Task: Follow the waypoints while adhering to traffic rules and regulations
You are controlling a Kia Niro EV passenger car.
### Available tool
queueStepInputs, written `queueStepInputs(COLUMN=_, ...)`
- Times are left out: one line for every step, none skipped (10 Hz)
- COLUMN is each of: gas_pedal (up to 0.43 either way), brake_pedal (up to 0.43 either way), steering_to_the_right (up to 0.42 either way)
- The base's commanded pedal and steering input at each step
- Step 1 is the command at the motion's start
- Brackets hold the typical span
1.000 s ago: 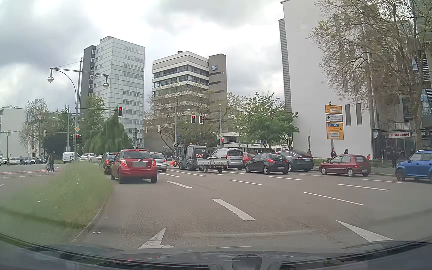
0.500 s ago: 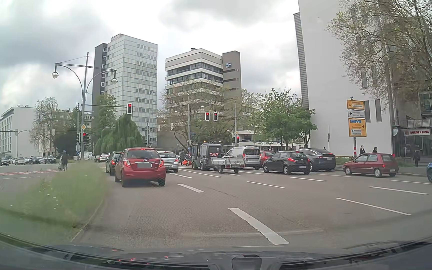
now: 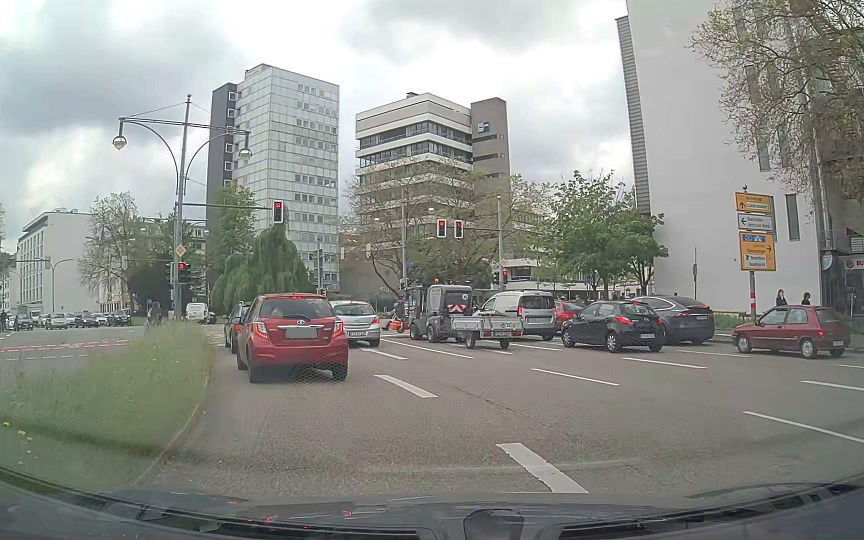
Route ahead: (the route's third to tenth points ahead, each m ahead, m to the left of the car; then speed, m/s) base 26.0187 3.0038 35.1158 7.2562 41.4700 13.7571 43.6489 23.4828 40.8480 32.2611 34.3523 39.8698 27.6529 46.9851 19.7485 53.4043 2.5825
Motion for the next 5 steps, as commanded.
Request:
queueStepInputs(gas_pedal=0.0, brake_pedal=0.11, steering_to_the_right=-0.148)
queueStepInputs(gas_pedal=0.0, brake_pedal=0.11, steering_to_the_right=-0.15)
queueStepInputs(gas_pedal=0.0, brake_pedal=0.11, steering_to_the_right=-0.151)
queueStepInputs(gas_pedal=0.0, brake_pedal=0.104, steering_to_the_right=-0.152)
queueStepInputs(gas_pedal=0.0, brake_pedal=0.104, steering_to_the_right=-0.152)
